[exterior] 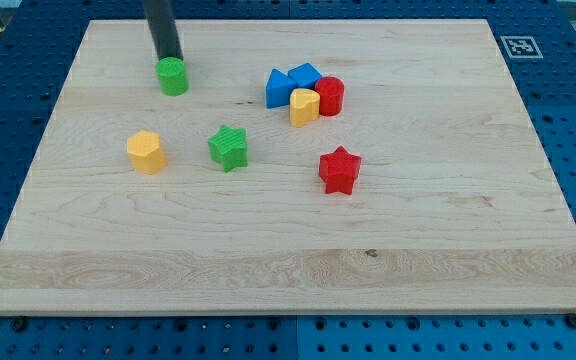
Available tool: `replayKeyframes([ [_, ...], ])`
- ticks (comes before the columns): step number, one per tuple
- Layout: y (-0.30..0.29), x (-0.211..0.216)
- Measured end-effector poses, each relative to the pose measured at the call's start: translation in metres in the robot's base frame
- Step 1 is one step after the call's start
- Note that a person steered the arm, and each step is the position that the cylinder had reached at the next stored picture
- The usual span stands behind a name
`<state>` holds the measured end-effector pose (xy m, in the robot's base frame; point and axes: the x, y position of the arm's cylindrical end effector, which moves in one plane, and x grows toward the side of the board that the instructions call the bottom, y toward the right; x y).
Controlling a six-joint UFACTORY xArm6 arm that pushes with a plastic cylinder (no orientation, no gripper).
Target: Move the green circle to the yellow heart
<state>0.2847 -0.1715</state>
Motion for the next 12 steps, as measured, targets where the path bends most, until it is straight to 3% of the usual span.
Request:
replayKeyframes([
  [3, 0.009, 0.051],
  [7, -0.005, 0.077],
  [12, 0.071, 0.086],
])
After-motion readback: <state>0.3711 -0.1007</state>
